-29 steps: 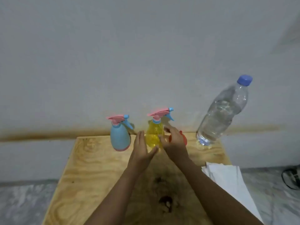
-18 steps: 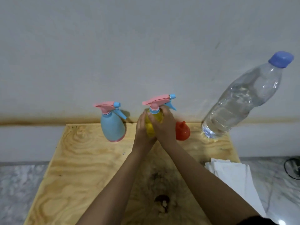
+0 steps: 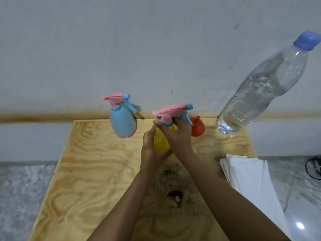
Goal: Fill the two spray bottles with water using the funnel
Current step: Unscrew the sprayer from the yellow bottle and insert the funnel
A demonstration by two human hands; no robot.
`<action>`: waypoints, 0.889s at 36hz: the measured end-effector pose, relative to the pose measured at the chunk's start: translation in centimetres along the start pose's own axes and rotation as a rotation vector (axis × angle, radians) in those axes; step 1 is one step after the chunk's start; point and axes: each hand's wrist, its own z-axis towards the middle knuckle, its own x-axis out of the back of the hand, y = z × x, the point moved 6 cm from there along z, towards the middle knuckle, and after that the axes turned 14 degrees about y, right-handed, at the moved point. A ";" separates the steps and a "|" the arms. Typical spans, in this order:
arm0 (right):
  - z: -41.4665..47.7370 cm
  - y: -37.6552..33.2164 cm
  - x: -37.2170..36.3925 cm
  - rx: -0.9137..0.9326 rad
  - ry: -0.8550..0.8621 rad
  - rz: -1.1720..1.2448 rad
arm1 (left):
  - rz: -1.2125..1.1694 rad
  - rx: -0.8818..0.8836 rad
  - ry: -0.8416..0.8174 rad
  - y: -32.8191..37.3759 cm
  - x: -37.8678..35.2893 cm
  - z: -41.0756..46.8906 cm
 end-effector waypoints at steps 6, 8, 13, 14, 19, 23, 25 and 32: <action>-1.5 -0.2 1.3 -0.115 0.040 0.108 | 0.151 -0.106 -0.105 0.6 2.0 -1.0; -2.0 -0.5 1.6 -0.131 0.046 0.143 | 0.184 -0.113 -0.139 1.0 2.4 -1.3; -2.3 -1.7 1.8 -0.093 -0.113 0.157 | 0.018 0.117 -0.355 1.3 2.5 -2.9; -2.3 -1.9 1.8 -0.120 -0.177 0.168 | -0.017 0.147 -0.384 1.3 2.6 -3.2; -3.6 -2.2 1.6 -0.260 -0.505 0.156 | -0.078 0.160 -0.450 2.2 3.7 -4.5; -4.3 -2.2 2.3 -0.294 -0.346 0.048 | -0.066 0.115 -0.437 3.6 4.6 -5.6; -4.2 -2.5 3.1 -0.291 -0.143 0.053 | -0.049 0.054 -0.413 4.2 5.0 -5.7; -4.8 -3.7 4.0 -0.312 -0.003 0.122 | 0.011 -0.058 -0.351 5.4 5.9 -6.0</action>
